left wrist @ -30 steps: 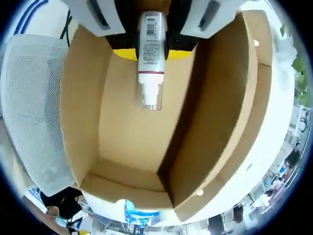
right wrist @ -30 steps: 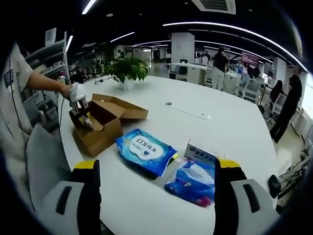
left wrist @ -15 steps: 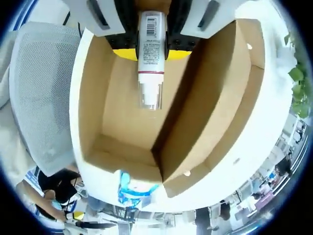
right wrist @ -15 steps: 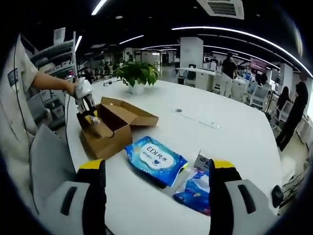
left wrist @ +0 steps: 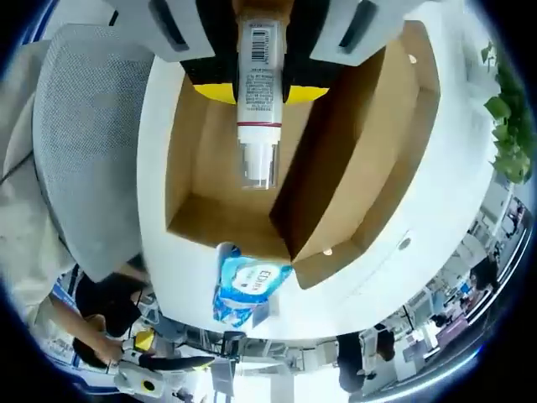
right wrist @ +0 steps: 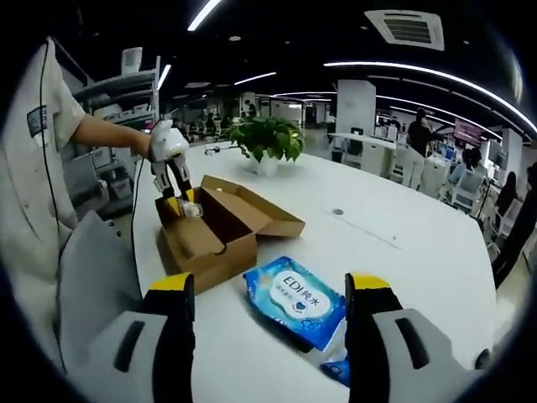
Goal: Operate the shoe box by opening the lid, removing the specified soft item, and placing it in the target area until the item is outside and the box remains undamaged.
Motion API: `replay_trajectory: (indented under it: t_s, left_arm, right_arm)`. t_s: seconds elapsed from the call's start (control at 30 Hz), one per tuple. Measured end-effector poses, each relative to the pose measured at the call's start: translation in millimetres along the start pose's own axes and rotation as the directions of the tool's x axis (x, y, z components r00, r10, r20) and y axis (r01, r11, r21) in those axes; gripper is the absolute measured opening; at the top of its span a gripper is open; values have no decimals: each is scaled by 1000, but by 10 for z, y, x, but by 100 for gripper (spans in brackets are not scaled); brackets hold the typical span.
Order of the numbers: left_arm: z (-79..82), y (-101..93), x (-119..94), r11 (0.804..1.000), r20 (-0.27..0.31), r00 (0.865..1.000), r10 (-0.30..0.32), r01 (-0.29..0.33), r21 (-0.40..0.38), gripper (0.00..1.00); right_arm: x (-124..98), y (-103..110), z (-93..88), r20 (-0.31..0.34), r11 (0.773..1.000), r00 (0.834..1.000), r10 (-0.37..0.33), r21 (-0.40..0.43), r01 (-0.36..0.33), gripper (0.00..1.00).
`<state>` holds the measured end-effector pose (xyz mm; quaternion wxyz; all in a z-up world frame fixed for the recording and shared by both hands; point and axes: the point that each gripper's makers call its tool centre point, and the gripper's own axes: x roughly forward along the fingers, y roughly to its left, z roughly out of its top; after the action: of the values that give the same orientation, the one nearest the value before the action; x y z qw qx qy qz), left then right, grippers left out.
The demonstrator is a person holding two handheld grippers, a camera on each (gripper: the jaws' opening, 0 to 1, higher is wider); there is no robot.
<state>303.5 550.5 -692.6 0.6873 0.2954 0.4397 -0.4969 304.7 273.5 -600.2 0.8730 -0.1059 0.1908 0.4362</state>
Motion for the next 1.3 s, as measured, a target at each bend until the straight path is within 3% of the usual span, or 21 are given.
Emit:
replay_trajectory:
  t_s: [0.33, 0.67, 1.3]
  left_arm:
    - [254, -156, -28, 998, 55, 997, -53, 51, 27, 19]
    - [546, -361, -34, 990, 101, 989, -105, 95, 102, 19]
    - [901, -691, 45, 959, 137, 969, -206, 173, 224, 19]
  right_arm:
    - [204, 259, 110, 14, 996, 996, 89, -25, -89, 56]
    - [376, 530, 208, 22, 984, 985, 170, -61, -169, 49]
    - [568, 1049, 302, 19, 940, 946, 322, -124, -318, 36]
